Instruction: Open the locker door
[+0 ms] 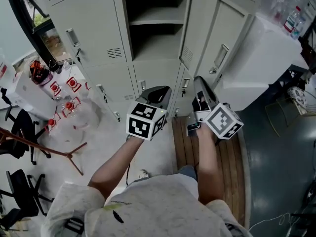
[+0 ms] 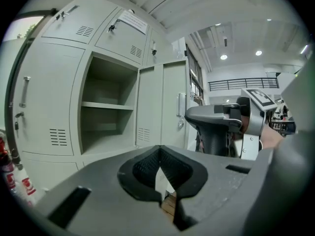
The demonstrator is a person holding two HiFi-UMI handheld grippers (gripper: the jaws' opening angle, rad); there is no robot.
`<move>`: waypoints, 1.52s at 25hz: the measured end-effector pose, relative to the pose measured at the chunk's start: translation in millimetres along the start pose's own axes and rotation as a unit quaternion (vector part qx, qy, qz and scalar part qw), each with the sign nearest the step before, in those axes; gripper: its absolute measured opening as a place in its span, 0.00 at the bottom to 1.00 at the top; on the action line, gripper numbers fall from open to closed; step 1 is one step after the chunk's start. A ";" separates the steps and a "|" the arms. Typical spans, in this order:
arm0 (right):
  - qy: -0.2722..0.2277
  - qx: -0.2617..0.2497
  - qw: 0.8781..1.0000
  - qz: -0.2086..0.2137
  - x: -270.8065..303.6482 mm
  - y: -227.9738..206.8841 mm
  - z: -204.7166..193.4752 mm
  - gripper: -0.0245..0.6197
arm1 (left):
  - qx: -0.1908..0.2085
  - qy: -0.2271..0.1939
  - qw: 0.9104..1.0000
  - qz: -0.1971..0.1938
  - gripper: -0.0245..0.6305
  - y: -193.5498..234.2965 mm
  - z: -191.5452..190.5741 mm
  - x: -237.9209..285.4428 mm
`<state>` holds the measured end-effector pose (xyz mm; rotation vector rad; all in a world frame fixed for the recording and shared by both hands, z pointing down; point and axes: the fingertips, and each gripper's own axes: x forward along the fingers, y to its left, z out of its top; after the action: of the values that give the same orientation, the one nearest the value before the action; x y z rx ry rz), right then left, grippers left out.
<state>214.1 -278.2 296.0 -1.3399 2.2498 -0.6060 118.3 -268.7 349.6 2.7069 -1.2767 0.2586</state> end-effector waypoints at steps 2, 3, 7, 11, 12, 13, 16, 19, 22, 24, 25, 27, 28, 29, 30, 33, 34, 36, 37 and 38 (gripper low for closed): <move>0.010 -0.032 0.999 0.002 6.9 18.5 -12.0 0.07 | 0.000 -0.005 1.000 0.007 0.05 12.4 1.1 -12.0; 0.014 -0.047 0.999 0.003 9.5 26.0 -18.6 0.07 | -0.001 -0.008 1.000 0.011 0.05 18.2 1.2 -18.0; 0.031 -0.097 0.995 0.002 17.4 50.9 -41.1 0.07 | -0.006 -0.022 0.999 0.024 0.05 36.8 2.2 -39.7; 0.046 -0.138 0.989 0.001 24.8 72.6 -62.6 0.07 | -0.011 -0.029 0.999 0.031 0.05 53.2 0.9 -57.2; 0.050 -0.150 0.987 0.000 26.8 77.2 -67.8 0.07 | -0.012 -0.031 0.999 0.033 0.05 57.4 0.8 -61.0; 0.053 -0.161 0.985 -0.001 28.8 81.1 -72.6 0.07 | -0.014 -0.033 0.999 0.035 0.05 61.4 0.7 -64.2; 0.060 -0.181 0.982 -0.001 34.5 90.8 -86.8 0.06 | -0.016 -0.036 0.998 0.040 0.05 72.9 -2.4 -70.2; 0.065 -0.199 0.978 -0.003 38.1 99.6 -99.1 0.05 | -0.017 -0.033 0.999 0.037 0.05 79.4 -6.8 -73.8; 0.066 -0.214 0.975 -0.007 43.3 107.0 -105.1 0.05 | -0.008 -0.036 0.999 0.034 0.05 84.5 -5.4 -78.2; 0.068 -0.221 0.973 -0.007 46.7 111.4 -110.4 0.04 | -0.008 -0.040 0.999 0.035 0.05 91.6 -5.4 -80.7; 0.070 -0.225 0.972 -0.008 47.7 112.7 -113.5 0.04 | -0.010 -0.040 0.999 0.035 0.05 95.1 -6.4 -81.5; 0.072 -0.229 0.971 -0.014 47.8 113.8 -119.1 0.04 | -0.017 -0.039 0.999 0.031 0.05 99.8 -9.1 -82.7; 0.073 -0.230 0.970 -0.017 47.7 114.1 -121.3 0.04 | -0.019 -0.039 0.999 0.028 0.05 101.0 -10.3 -83.3; 0.074 -0.231 0.970 -0.020 48.0 114.7 -123.1 0.04 | -0.020 -0.039 0.999 0.026 0.05 102.0 -11.4 -84.0; 0.074 -0.233 0.970 -0.021 48.9 115.8 -124.5 0.04 | -0.021 -0.039 0.999 0.023 0.05 103.1 -12.4 -84.8; 0.074 -0.237 0.968 -0.022 54.1 121.4 -128.4 0.04 | -0.025 -0.037 0.999 0.018 0.05 108.9 -15.9 -87.0; 0.074 -0.239 0.968 -0.022 56.2 123.1 -130.1 0.04 | -0.027 -0.037 0.999 0.017 0.05 111.7 -17.2 -87.9; 0.075 -0.239 0.968 -0.021 60.0 125.5 -134.5 0.04 | -0.029 -0.036 0.999 0.018 0.05 117.8 -19.8 -89.9; 0.076 -0.238 0.968 -0.021 61.5 126.4 -136.8 0.04 | -0.029 -0.035 0.999 0.019 0.05 120.7 -20.9 -90.8; 0.076 -0.238 0.968 -0.022 62.8 127.1 -138.7 0.04 | -0.029 -0.035 0.999 0.020 0.05 123.4 -21.5 -91.6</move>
<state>18.7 -259.9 324.2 -1.6118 2.6074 -0.1867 -36.6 -273.6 357.4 2.6656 -1.3360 0.1293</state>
